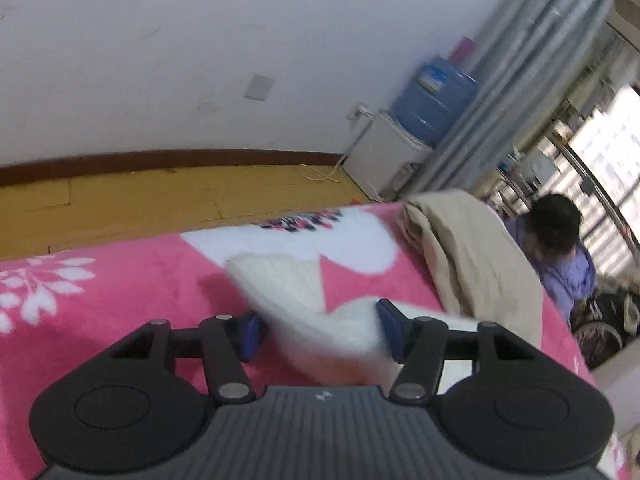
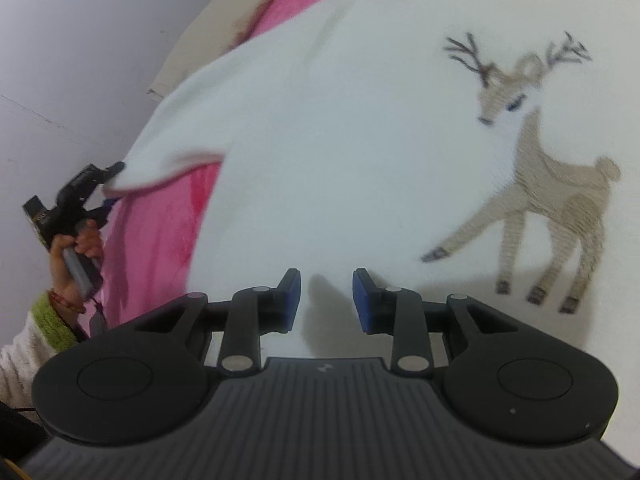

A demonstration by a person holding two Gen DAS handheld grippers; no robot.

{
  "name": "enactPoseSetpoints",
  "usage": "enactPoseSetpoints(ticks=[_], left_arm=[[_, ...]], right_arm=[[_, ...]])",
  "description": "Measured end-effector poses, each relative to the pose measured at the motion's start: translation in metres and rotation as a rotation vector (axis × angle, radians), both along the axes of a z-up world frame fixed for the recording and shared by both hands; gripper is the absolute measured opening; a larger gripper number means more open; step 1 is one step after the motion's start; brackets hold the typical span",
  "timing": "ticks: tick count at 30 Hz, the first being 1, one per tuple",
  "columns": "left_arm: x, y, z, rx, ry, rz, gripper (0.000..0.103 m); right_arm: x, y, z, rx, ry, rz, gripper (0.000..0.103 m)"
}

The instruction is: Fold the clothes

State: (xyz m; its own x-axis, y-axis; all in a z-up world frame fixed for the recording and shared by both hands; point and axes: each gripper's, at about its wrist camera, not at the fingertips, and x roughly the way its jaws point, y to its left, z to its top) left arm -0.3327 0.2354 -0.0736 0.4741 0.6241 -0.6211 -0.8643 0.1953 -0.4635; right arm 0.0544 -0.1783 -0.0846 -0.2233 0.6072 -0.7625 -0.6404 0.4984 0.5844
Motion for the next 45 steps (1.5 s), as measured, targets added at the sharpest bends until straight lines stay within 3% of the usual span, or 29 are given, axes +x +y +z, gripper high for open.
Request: enactPoseSetpoints(ticks=[4,10,11,13,16,18,21,24,31,32,34,36,38,41,43,45], left_arm=[[-0.013,0.005,0.037,0.134,0.045,0.042,0.047],[-0.057,0.019,0.049,0.104,0.127,0.134,0.047],[-0.056,0.023,0.048,0.075,0.118,0.108,0.047],[-0.052,0.031,0.046,0.003,0.084,0.034,0.067],[-0.033,0.045,0.037,-0.119,0.077,-0.071,0.072],[-0.01,0.058,0.026,-0.211,0.142,-0.155,0.07],[0.012,0.063,0.011,-0.279,0.31,-0.162,0.05],[0.001,0.053,0.029,-0.176,0.238,-0.111,0.011],[-0.032,0.016,0.073,0.112,-0.007,-0.016,0.01],[-0.033,0.016,0.07,0.123,0.003,-0.009,0.01],[-0.032,0.02,0.057,0.124,0.053,0.005,0.011],[-0.028,0.03,0.033,0.113,0.179,0.015,0.011],[-0.035,0.043,0.011,0.036,0.312,0.101,0.012],[-0.076,0.052,-0.006,-0.115,0.248,0.287,0.012],[-0.094,0.051,-0.002,-0.133,0.226,0.359,0.017],[-0.1,0.047,0.013,-0.108,0.198,0.345,0.024]], right_arm=[[0.002,0.003,-0.003,0.0,0.014,-0.004,0.028],[0.002,0.008,-0.001,0.006,0.007,0.012,0.029],[0.002,0.008,-0.001,0.003,0.008,0.013,0.029],[0.001,0.009,-0.001,-0.003,0.005,0.017,0.029],[-0.001,0.01,0.001,-0.006,0.0,0.019,0.029],[-0.002,0.009,0.004,-0.006,-0.003,0.019,0.03],[-0.003,0.006,0.006,-0.007,-0.009,0.016,0.03],[-0.004,0.006,0.004,-0.018,-0.012,0.011,0.031],[-0.001,0.01,-0.005,-0.021,0.009,0.005,0.031],[-0.001,0.011,-0.005,-0.019,0.01,0.008,0.031],[0.0,0.013,-0.007,-0.016,0.01,0.011,0.032],[0.0,0.014,-0.007,-0.013,0.013,0.012,0.032],[0.001,0.012,-0.006,-0.01,0.014,0.01,0.032],[0.002,0.005,-0.004,-0.007,0.006,0.008,0.032],[0.004,0.002,-0.005,-0.012,0.01,0.005,0.032],[0.004,0.001,-0.007,-0.012,0.014,0.006,0.032]])
